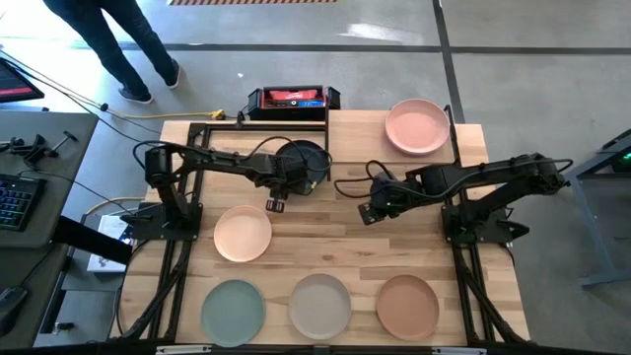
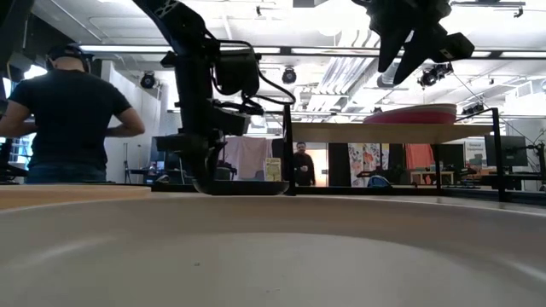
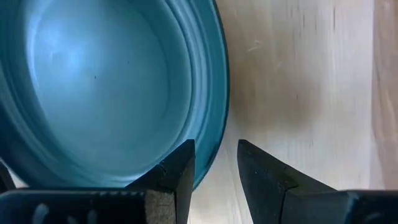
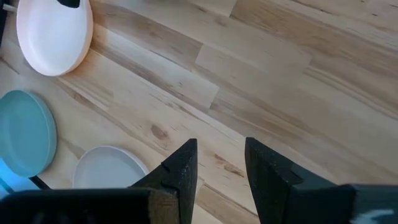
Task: Place and stack plates onto a shelf
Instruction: Stack the black plate on top of the light pink plate on the shelf
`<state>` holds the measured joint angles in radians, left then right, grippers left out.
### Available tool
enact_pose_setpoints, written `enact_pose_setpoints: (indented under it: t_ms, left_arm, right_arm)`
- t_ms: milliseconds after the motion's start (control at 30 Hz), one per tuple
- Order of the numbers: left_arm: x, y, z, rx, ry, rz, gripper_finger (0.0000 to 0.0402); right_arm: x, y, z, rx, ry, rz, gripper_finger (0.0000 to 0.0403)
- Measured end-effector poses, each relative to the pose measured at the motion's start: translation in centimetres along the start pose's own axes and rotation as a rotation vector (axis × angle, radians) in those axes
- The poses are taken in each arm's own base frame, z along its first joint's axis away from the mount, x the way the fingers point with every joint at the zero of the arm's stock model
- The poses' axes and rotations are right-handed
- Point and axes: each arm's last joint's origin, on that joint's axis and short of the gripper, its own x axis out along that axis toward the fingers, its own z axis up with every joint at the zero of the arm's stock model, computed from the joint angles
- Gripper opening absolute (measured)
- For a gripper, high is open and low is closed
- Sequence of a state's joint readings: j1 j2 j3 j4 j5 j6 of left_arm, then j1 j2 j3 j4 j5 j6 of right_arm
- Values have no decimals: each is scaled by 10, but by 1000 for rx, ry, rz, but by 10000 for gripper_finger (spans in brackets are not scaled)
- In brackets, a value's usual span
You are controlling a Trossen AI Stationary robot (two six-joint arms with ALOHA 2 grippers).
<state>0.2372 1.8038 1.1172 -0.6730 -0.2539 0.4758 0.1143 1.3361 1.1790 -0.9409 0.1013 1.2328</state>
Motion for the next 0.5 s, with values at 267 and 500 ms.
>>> enact_pose_setpoints:
  t_ms: [267, 500]
  left_arm:
    - [1, 6, 1, 34, -31, 18, 110]
    - [5, 14, -2, 63, -38, 3, 110]
  right_arm:
    - [0, 0, 0, 1, -1, 0, 112]
    - [0, 0, 0, 1, -1, 0, 112]
